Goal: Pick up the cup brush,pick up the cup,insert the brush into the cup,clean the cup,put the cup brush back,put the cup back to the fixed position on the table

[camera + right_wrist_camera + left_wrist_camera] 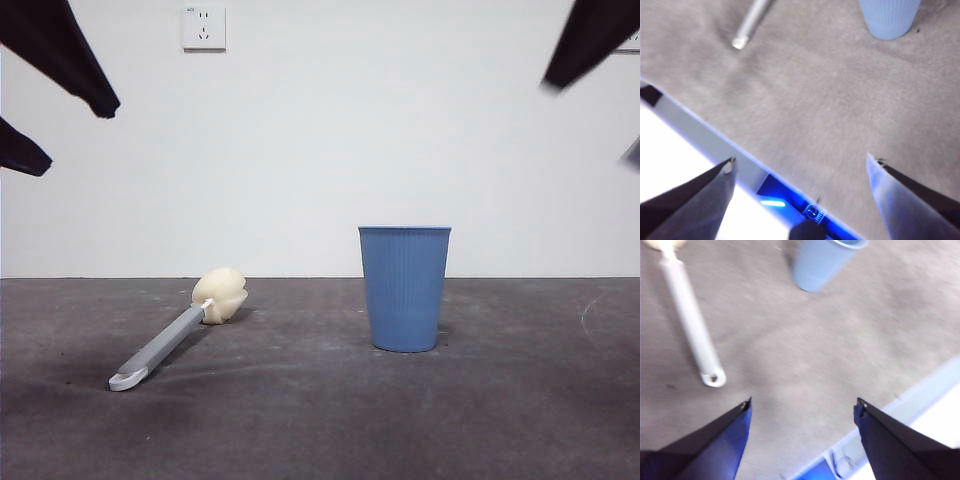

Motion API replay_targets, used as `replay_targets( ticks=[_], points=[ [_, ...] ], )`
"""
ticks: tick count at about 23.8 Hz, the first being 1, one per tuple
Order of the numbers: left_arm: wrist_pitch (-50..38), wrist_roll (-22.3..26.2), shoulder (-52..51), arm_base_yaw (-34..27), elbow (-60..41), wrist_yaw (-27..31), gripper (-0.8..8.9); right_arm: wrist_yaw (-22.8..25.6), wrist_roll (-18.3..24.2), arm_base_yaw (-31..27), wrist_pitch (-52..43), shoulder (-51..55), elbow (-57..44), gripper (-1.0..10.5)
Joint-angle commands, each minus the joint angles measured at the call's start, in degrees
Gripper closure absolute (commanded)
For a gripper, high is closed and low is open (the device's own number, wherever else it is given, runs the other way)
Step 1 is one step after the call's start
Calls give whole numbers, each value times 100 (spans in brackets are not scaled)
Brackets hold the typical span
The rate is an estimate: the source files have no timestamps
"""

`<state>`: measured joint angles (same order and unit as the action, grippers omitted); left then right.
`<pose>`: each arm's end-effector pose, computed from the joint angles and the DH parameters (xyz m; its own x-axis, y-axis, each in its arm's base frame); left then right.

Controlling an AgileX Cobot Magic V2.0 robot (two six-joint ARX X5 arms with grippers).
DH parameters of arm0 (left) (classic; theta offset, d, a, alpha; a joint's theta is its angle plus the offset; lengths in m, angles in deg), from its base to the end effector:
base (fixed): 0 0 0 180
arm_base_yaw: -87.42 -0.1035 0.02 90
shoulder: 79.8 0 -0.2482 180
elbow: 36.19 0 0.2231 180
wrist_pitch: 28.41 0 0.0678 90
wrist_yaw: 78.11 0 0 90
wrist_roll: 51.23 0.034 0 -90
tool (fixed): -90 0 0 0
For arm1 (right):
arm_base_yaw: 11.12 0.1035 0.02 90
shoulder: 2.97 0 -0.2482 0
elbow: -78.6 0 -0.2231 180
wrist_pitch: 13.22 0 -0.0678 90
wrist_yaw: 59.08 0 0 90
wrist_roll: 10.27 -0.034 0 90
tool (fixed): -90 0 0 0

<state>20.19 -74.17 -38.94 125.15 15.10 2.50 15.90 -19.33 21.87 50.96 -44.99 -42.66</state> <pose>0.1005 -0.0848 0.2436 0.5136 -0.6037 -0.6097 0.4589 0.7937 -0.3993 0.0936 0.0713 0.2597 0.4066 0.5729 -0.7116 -0.5671 0.7690 0.2950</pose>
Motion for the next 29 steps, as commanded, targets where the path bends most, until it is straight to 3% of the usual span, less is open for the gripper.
replay_targets(
  ticks=[1,4,6,9,29],
  points=[
    [0,96,-7,15,7,-289,548,-13,-59,7,376,240,138,541],
    [-85,92,-7,15,7,-468,831,-66,-52,7,686,455,243,844],
    [-131,92,-7,15,7,-544,822,-372,2,7,669,498,245,963],
    [-157,92,-7,15,7,-612,822,-656,101,7,658,496,245,962],
    [-201,92,-7,15,7,-566,817,-557,96,7,597,496,245,942]
  ],
)
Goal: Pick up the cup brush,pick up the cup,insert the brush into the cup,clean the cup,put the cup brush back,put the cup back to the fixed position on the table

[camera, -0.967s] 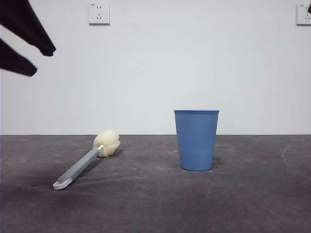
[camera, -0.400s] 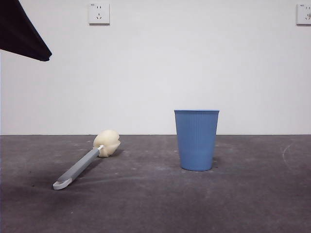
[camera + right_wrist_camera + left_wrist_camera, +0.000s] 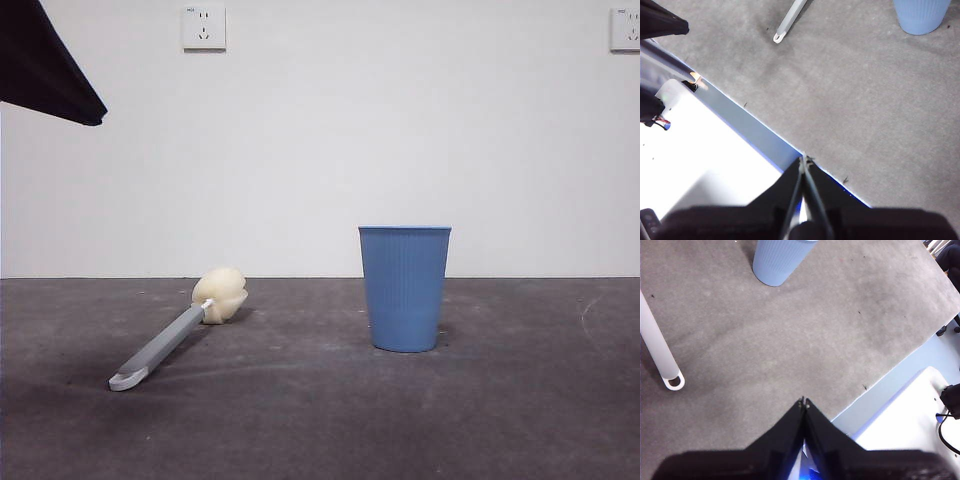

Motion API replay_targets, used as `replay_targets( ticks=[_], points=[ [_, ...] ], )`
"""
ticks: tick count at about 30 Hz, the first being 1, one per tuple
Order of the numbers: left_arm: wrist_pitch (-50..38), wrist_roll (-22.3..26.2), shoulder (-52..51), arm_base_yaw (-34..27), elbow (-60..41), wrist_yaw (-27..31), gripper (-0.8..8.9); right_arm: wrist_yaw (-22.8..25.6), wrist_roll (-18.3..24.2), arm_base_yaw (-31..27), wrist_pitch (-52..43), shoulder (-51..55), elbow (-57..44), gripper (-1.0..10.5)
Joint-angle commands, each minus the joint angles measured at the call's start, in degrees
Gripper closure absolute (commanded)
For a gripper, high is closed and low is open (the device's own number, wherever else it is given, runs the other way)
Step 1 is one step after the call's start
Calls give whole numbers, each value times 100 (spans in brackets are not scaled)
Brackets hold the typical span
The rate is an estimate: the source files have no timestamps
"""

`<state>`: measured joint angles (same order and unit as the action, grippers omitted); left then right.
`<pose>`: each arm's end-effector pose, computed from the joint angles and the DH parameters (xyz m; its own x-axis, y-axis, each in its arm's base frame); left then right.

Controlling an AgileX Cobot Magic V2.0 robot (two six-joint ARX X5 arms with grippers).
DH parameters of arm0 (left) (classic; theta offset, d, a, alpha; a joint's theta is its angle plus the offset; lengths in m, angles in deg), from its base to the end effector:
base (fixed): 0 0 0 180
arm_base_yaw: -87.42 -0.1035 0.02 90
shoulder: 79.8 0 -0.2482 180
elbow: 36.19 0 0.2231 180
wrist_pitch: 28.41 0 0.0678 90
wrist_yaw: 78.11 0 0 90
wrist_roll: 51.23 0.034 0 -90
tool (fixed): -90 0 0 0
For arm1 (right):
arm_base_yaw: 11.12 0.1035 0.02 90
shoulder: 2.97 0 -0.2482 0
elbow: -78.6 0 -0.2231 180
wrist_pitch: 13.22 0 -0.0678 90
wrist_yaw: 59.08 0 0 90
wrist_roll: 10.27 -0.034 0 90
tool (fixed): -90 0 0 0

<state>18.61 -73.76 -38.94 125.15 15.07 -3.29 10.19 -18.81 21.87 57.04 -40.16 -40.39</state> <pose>0.0993 -0.0881 0.2461 0.4524 -0.6811 -0.5757 0.5183 0.7261 -0.4518 0.0731 0.0618 0.2715 0.3479 0.6478 -0.6777 -0.6157 0.7030 0.3560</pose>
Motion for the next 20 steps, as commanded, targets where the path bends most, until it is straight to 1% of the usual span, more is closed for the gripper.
replay_targets(
  ticks=[1,7,8,9,10,11,13,14,15,17,20],
  points=[
    [-44,50,-7,15,9,13,817,11,44,7,-11,13,17,943],
    [-7,52,-7,15,9,15,817,13,44,7,-11,13,17,943],
    [-15,153,-7,15,9,39,817,13,44,7,-11,13,17,942],
    [-37,398,-9,28,9,195,817,13,44,7,-11,13,17,942],
    [-98,522,-28,31,9,323,817,11,44,7,-11,13,17,943],
    [-236,839,-87,11,9,673,817,13,44,4,-11,13,17,943],
    [-704,1648,-212,-46,7,1655,817,11,44,4,-11,13,17,943],
    [-944,1989,-280,-114,4,1950,817,11,44,4,-13,13,17,942],
    [-1261,2389,-389,-267,-7,2094,817,11,44,7,-11,13,17,943],
    [-1622,2756,-586,-636,-15,1961,817,11,44,7,-11,13,17,943],
    [-2048,3051,-938,-1530,-92,1572,817,13,44,4,-11,13,17,942]
  ],
)
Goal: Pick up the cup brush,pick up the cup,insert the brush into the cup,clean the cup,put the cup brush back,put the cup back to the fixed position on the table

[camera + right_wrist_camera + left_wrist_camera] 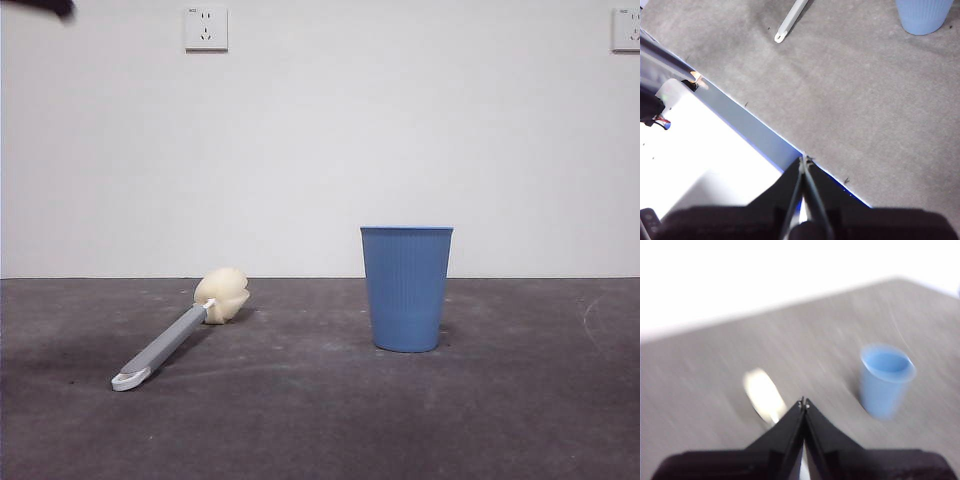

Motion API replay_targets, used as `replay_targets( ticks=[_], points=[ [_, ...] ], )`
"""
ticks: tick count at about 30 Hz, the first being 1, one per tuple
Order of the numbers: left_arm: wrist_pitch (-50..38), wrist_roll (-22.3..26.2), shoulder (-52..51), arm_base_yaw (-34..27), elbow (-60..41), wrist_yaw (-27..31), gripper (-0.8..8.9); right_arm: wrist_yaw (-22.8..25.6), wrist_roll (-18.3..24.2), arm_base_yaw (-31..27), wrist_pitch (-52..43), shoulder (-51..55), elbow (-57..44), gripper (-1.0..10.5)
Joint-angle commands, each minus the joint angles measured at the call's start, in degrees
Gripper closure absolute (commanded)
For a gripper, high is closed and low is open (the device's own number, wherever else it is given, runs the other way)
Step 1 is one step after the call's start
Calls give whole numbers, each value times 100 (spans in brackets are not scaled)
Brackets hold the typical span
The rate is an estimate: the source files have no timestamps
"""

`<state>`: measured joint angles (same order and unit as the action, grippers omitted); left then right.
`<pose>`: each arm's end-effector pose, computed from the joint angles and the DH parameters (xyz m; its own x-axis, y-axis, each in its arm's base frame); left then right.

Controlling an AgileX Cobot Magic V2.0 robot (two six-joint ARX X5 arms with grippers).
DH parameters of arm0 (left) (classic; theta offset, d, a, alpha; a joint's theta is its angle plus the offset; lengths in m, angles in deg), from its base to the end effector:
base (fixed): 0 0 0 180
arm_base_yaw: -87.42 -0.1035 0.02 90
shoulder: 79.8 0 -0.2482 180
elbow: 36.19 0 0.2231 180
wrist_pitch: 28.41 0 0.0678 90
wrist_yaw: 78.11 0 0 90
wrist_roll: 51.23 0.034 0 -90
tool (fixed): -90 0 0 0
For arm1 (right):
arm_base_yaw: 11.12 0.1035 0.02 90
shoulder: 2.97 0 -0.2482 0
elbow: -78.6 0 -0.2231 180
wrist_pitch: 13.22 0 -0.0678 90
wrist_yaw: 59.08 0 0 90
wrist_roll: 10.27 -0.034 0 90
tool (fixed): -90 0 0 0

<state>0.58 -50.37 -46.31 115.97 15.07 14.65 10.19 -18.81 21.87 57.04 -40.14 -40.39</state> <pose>0.1108 -0.0584 0.2887 0.8836 -0.4260 -0.1944 0.4384 0.8985 0.0241 0.0731 0.0618 0.2715 0.3481 0.6479 -0.6775 -0.6158 0.7029 0.3559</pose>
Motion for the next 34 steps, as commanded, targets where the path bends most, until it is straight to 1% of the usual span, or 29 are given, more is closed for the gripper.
replay_targets(
  ticks=[1,5,8,11,15,23,25,28,32,34],
  points=[
    [-345,800,-334,-940,-149,-339,817,11,44,7,-11,11,17,942],
    [-590,850,-890,-1998,-529,-769,817,11,44,7,-11,11,17,943],
    [-623,857,-1346,-2420,-957,-721,817,11,44,7,-11,11,17,942],
    [-649,855,-1821,-2688,-1484,-732,817,11,44,7,-11,11,17,942],
    [-656,688,-2376,-2833,-2197,-730,817,13,44,7,-11,11,17,943],
    [-649,136,-3237,-2865,-3342,-728,817,13,44,7,-11,11,17,943],
    [-651,13,-3335,-2865,-3517,-730,817,13,44,7,-11,11,17,942],
    [-293,-57,-3335,-2865,-3552,-723,817,11,44,7,-11,11,17,943],
    [-284,-114,-3335,-2865,-3552,-737,817,11,44,7,-11,11,17,942],
    [-339,-278,-3335,-2865,-3552,-763,817,13,44,4,-11,11,17,942]
  ],
)
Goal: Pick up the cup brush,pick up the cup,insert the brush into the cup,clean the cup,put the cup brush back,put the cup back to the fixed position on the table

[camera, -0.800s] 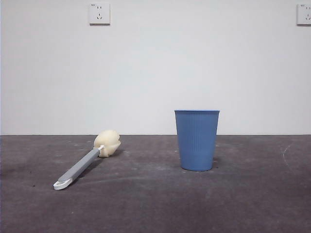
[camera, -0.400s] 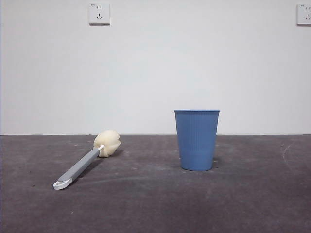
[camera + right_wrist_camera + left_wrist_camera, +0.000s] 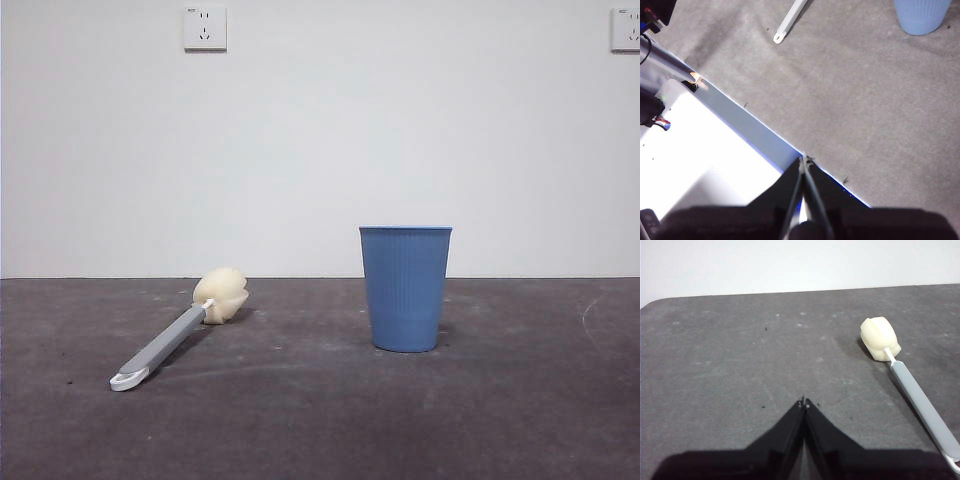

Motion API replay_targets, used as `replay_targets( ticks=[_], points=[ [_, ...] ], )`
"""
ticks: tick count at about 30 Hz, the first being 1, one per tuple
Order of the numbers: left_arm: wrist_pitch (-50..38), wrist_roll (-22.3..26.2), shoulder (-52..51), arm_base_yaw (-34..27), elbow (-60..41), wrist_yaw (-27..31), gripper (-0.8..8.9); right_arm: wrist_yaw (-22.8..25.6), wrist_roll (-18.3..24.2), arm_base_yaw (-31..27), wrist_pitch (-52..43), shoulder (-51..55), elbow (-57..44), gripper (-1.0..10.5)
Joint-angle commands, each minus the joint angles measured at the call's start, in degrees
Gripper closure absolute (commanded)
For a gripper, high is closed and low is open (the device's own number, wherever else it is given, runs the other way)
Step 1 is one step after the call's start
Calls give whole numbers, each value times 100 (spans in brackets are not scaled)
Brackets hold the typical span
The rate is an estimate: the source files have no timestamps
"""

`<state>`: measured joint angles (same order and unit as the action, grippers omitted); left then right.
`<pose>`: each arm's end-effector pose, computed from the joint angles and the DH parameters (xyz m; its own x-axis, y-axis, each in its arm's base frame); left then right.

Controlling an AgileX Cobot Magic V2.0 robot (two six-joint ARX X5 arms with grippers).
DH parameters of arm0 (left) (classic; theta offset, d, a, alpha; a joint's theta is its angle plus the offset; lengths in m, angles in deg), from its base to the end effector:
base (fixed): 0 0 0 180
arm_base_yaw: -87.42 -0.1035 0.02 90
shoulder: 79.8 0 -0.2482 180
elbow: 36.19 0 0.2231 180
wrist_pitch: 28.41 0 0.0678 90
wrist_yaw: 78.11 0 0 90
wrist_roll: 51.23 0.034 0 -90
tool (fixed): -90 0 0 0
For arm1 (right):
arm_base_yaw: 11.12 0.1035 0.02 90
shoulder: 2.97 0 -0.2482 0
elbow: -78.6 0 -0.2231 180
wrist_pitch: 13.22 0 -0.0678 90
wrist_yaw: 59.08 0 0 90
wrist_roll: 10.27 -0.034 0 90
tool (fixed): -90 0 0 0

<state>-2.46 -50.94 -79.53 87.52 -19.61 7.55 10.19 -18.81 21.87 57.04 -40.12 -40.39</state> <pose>0.0862 -0.0027 0.1503 0.9829 -0.0774 -0.1670 0.0772 0.9970 -0.0077 0.0730 0.0618 0.2715 0.3482 0.6481 -0.6773 -0.6159 0.7029 0.3559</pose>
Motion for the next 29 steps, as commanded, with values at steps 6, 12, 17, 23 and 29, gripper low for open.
replay_targets(
  ticks=[6,12,17,23,29],
  points=[
    [-42,-205,-13,-20,-83,-24,817,11,44,7,-11,9,17,942],
    [-42,-205,-13,-20,-83,-22,817,13,44,4,-11,9,17,943],
    [-42,-205,-13,-20,-83,-22,817,11,44,4,-11,9,17,942],
    [-42,-205,-13,-20,-83,-22,817,83,254,4,-55,22,17,943],
    [-42,-205,-13,-20,-83,-22,817,925,761,-236,-1113,509,9,943]
  ],
)
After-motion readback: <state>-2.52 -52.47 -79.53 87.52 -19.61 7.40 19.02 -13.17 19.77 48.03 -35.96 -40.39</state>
